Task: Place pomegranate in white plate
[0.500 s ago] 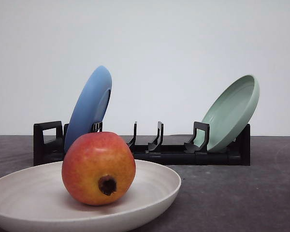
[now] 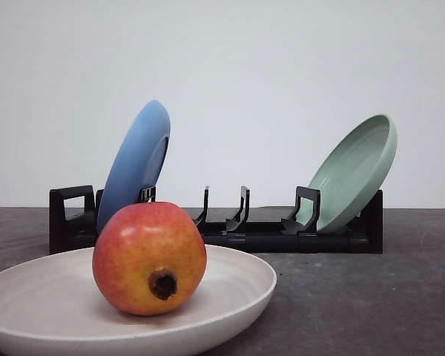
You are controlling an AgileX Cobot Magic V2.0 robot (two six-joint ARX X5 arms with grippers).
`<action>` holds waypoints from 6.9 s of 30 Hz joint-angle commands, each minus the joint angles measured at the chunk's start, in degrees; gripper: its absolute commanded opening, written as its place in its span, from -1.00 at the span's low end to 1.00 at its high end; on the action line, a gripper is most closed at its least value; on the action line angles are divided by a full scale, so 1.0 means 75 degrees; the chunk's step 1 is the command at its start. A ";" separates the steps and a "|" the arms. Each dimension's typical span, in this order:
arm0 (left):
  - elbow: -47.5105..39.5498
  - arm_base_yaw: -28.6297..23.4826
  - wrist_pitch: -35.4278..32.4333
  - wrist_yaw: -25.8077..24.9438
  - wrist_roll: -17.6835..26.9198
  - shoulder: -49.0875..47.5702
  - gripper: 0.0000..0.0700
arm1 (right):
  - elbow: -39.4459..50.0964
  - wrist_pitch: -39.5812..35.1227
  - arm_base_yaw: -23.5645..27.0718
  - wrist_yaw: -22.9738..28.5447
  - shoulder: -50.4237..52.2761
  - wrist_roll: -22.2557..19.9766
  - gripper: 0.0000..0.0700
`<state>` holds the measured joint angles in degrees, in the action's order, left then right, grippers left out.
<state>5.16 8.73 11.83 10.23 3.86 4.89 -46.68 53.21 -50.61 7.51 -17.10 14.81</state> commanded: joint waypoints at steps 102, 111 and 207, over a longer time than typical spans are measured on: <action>-0.0596 -0.0518 -0.0154 -0.0829 -0.0097 -0.0630 -1.00 | 0.6137 -0.5901 0.6744 -0.1145 0.2253 -0.2372 -0.99; -0.0596 -0.0518 -0.0154 -0.0829 -0.0097 -0.0630 -1.00 | 0.6137 -0.5898 0.6752 -0.1145 0.2253 -0.2372 -0.99; -0.0596 -0.0518 -0.0151 -0.0829 -0.0097 -0.0630 -1.00 | 0.6137 -0.5898 0.6752 -0.1145 0.2253 -0.2372 -0.99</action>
<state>1.37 4.89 10.66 4.14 3.38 0.23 -0.91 9.65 0.05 -1.26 -0.34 -3.62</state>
